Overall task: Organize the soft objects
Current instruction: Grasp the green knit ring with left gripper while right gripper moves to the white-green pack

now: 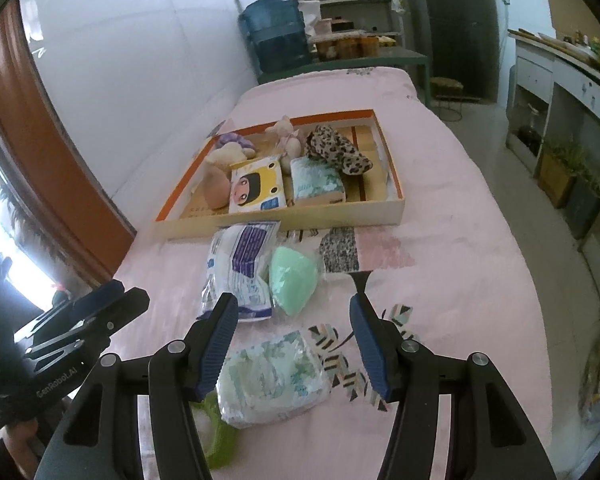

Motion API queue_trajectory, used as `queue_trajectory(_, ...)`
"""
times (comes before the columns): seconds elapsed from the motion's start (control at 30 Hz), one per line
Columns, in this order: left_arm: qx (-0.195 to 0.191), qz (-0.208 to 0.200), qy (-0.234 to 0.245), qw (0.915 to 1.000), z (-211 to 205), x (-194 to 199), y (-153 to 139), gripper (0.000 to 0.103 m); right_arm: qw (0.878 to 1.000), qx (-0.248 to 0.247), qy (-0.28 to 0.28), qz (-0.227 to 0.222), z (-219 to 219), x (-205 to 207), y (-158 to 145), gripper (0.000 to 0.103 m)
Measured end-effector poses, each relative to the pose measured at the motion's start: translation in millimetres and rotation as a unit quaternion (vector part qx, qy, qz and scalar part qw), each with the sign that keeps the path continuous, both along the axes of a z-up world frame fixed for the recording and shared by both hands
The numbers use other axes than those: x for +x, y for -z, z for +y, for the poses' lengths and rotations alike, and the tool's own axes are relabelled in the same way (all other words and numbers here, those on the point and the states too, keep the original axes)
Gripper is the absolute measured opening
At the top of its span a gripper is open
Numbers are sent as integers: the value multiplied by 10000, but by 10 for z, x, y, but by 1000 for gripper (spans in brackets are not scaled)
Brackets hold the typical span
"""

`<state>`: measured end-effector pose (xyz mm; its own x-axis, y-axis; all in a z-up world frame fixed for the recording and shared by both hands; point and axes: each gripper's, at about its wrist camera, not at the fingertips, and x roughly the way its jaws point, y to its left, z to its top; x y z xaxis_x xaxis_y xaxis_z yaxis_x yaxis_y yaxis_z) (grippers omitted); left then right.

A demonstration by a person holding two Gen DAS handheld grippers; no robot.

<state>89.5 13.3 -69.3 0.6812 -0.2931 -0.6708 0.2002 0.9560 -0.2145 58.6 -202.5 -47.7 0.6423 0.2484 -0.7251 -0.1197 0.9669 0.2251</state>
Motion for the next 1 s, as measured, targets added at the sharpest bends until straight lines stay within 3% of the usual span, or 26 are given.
queue_trajectory(0.93, 102, 437, 752, 9962, -199, -609, 413, 54, 9992, -96, -272, 285, 209, -215, 224, 60)
queue_trajectory(1.0, 158, 473, 785, 9957, -217, -619, 444, 54, 9986, -137, -358, 353, 240, -211, 268, 74)
